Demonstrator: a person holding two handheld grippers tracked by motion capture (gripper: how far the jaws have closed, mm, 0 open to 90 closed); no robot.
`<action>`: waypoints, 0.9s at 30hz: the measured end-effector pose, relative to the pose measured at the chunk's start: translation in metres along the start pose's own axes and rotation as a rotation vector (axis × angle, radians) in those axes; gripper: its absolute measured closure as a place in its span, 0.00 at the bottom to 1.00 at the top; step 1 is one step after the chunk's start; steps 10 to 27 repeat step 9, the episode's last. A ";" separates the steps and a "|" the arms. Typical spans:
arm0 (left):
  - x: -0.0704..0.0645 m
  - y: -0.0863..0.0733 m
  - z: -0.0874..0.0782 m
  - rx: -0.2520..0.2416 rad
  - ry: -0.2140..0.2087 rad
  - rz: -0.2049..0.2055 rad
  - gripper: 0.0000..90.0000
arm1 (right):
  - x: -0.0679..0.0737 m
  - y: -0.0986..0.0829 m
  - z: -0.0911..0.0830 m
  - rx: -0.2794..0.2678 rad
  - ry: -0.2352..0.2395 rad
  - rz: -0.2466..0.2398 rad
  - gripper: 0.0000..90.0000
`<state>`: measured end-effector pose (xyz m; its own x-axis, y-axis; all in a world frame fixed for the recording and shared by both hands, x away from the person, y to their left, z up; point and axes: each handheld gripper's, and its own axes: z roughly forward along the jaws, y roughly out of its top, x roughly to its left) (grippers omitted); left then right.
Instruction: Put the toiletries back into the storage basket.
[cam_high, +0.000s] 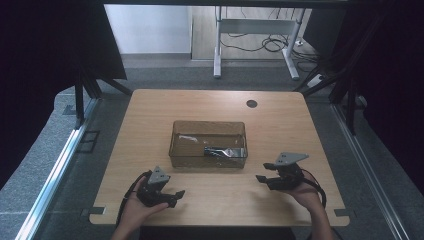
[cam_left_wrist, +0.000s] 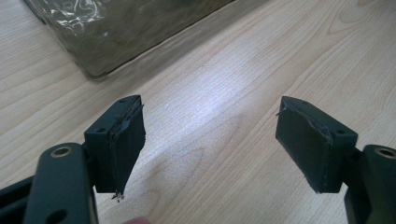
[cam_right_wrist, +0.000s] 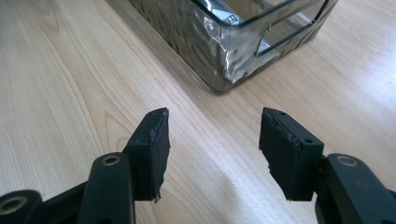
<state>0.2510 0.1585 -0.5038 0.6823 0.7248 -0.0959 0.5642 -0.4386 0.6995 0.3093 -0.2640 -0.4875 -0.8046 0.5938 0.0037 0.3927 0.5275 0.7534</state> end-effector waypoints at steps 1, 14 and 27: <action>0.000 0.000 0.000 0.000 -0.001 0.001 0.27 | 0.000 -0.002 0.002 -0.008 0.005 0.005 0.48; 0.001 -0.001 0.003 0.009 -0.003 0.004 0.27 | 0.004 -0.001 -0.002 -0.044 -0.053 0.014 0.43; 0.001 -0.001 0.003 0.009 -0.003 0.004 0.27 | 0.004 -0.001 -0.002 -0.044 -0.053 0.014 0.43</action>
